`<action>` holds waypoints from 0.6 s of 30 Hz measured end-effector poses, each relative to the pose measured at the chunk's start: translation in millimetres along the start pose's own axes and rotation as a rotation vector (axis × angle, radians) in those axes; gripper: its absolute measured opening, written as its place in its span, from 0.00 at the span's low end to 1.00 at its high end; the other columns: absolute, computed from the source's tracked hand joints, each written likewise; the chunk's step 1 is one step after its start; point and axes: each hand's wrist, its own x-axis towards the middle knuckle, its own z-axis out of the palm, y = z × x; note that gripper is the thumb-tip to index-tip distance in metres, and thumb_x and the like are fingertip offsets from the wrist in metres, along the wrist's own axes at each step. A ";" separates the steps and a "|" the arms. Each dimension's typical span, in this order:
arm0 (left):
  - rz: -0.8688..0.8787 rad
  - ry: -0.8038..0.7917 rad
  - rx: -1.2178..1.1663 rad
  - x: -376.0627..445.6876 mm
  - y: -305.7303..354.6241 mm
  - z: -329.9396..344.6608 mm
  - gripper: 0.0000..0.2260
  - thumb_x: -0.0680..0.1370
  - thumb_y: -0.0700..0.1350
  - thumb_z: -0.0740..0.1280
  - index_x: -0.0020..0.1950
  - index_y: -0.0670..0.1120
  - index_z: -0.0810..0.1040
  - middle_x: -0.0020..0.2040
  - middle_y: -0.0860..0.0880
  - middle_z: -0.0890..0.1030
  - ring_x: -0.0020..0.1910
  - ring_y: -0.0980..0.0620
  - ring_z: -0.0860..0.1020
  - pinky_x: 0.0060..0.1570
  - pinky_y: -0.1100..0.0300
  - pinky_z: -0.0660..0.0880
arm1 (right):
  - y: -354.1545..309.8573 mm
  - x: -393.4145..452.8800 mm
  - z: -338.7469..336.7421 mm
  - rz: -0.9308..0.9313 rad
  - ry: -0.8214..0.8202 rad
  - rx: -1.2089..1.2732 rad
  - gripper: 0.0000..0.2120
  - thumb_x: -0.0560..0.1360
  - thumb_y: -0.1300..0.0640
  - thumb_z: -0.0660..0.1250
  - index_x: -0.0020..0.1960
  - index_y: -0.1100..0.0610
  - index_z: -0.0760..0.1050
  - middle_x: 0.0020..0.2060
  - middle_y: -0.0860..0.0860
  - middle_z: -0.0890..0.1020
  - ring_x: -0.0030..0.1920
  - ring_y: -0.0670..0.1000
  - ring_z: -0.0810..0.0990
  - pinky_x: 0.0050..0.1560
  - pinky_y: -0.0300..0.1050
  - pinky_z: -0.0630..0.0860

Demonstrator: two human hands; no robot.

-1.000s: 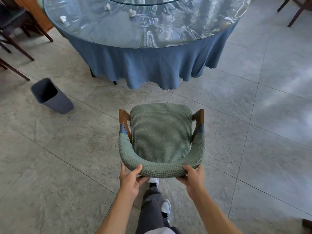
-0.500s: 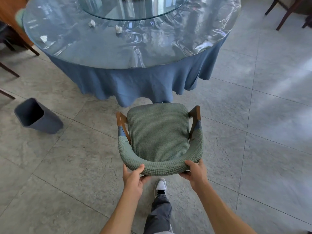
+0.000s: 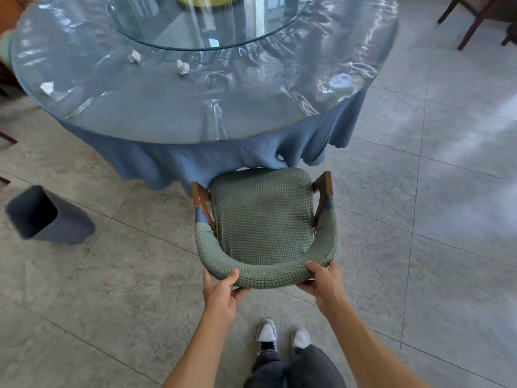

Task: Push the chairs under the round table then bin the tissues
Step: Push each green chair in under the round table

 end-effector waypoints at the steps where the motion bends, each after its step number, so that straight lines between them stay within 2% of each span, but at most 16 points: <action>1: -0.002 0.005 -0.005 3.0 2.2 6.1 0.40 0.75 0.28 0.69 0.79 0.56 0.59 0.68 0.42 0.74 0.60 0.37 0.78 0.45 0.40 0.81 | -5.6 4.8 1.5 -0.003 0.000 -0.001 0.15 0.78 0.68 0.63 0.62 0.58 0.67 0.55 0.59 0.79 0.52 0.62 0.82 0.38 0.55 0.83; 5: -0.008 0.004 -0.040 15.7 8.5 37.6 0.41 0.75 0.28 0.68 0.80 0.56 0.57 0.67 0.42 0.73 0.57 0.38 0.78 0.43 0.40 0.82 | -34.9 32.8 7.0 -0.022 -0.019 -0.037 0.14 0.78 0.68 0.63 0.61 0.58 0.68 0.55 0.59 0.79 0.52 0.62 0.82 0.41 0.59 0.83; 7: -0.002 0.004 -0.057 21.4 11.2 54.7 0.40 0.75 0.28 0.68 0.79 0.56 0.56 0.67 0.42 0.72 0.58 0.37 0.77 0.45 0.39 0.81 | -50.9 46.4 10.3 -0.022 -0.034 -0.051 0.14 0.78 0.68 0.63 0.62 0.58 0.68 0.55 0.59 0.80 0.52 0.62 0.82 0.43 0.62 0.83; 9: 0.006 0.022 -0.070 28.8 14.7 71.7 0.40 0.75 0.28 0.68 0.79 0.55 0.57 0.66 0.43 0.72 0.58 0.38 0.77 0.47 0.38 0.80 | -68.3 60.2 14.8 -0.010 -0.048 -0.042 0.15 0.78 0.69 0.63 0.62 0.59 0.68 0.56 0.60 0.79 0.53 0.63 0.82 0.41 0.60 0.83; 13: 0.012 0.058 -0.084 48.1 21.4 104.6 0.40 0.75 0.29 0.69 0.79 0.56 0.58 0.71 0.43 0.71 0.61 0.37 0.76 0.42 0.41 0.82 | -105.8 87.4 24.4 0.025 -0.075 -0.039 0.15 0.78 0.69 0.64 0.63 0.62 0.68 0.55 0.62 0.78 0.52 0.66 0.81 0.35 0.55 0.83; 18: 0.017 0.111 -0.139 68.3 31.3 149.0 0.40 0.74 0.28 0.70 0.78 0.57 0.61 0.72 0.41 0.70 0.63 0.35 0.75 0.42 0.40 0.81 | -148.9 126.9 35.5 0.038 -0.120 -0.090 0.14 0.78 0.69 0.64 0.62 0.61 0.68 0.55 0.62 0.79 0.52 0.64 0.82 0.38 0.56 0.83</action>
